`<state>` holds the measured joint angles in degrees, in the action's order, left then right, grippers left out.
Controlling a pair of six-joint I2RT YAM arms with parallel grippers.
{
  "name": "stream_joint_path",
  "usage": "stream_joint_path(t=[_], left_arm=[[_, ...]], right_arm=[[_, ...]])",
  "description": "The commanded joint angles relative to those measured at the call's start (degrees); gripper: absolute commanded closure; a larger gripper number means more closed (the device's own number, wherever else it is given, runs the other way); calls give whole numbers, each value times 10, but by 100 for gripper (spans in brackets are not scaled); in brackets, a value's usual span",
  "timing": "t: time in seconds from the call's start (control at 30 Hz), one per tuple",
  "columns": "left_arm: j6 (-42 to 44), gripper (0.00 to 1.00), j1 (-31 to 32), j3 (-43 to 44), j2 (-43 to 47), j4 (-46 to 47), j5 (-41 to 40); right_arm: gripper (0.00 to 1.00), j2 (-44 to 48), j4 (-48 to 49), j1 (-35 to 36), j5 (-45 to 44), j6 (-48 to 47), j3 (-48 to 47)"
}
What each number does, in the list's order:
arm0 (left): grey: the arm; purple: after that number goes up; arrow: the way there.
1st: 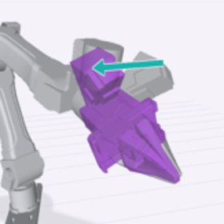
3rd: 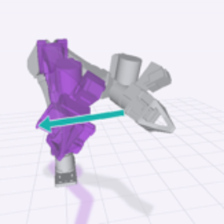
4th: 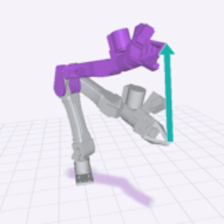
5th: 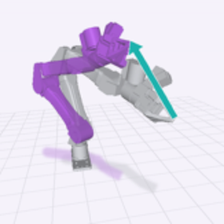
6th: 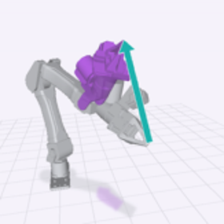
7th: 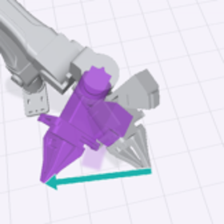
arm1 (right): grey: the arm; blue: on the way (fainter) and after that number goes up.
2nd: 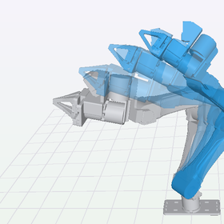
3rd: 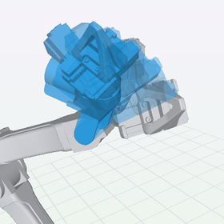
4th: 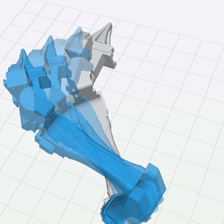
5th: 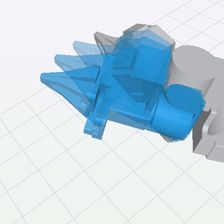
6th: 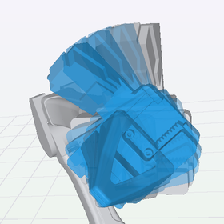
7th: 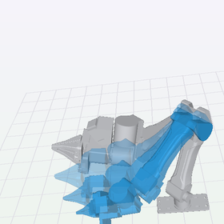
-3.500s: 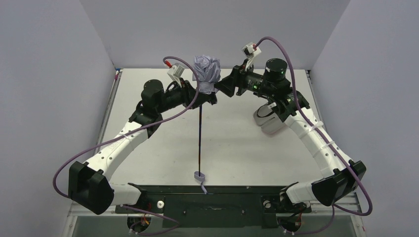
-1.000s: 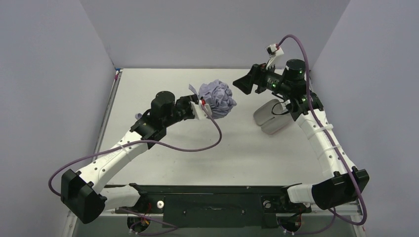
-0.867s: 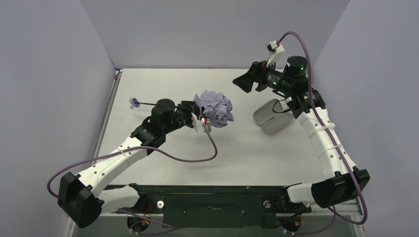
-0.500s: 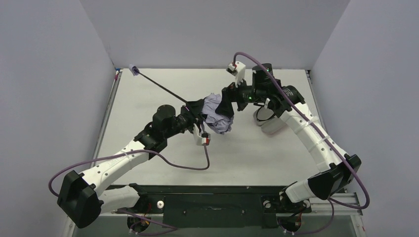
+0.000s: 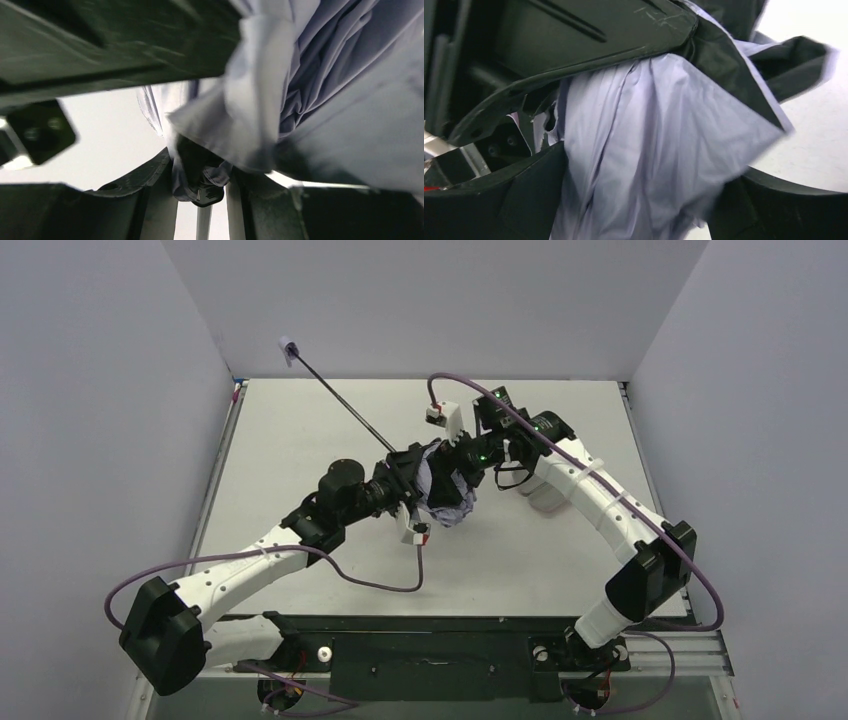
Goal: Open the umbrella
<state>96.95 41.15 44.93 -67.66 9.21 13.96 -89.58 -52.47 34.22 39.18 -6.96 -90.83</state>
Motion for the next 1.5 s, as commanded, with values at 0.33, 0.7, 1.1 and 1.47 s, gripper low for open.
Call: stream_joint_path(t=[0.33,0.7,1.1,1.47], left_arm=[[-30,66,18,21,16,100,-78],[-428,6,-96,88,72,-121,-125],[-1229,3,-270,330,-12,-11,249],[-1463,11,-261,318,-73,195,248]], right_arm=[[100,-21,30,-60,75,18,2],[100,69,345,-128,79,224,76],[100,147,503,-67,-30,215,145],[100,191,566,-4,-87,176,195]])
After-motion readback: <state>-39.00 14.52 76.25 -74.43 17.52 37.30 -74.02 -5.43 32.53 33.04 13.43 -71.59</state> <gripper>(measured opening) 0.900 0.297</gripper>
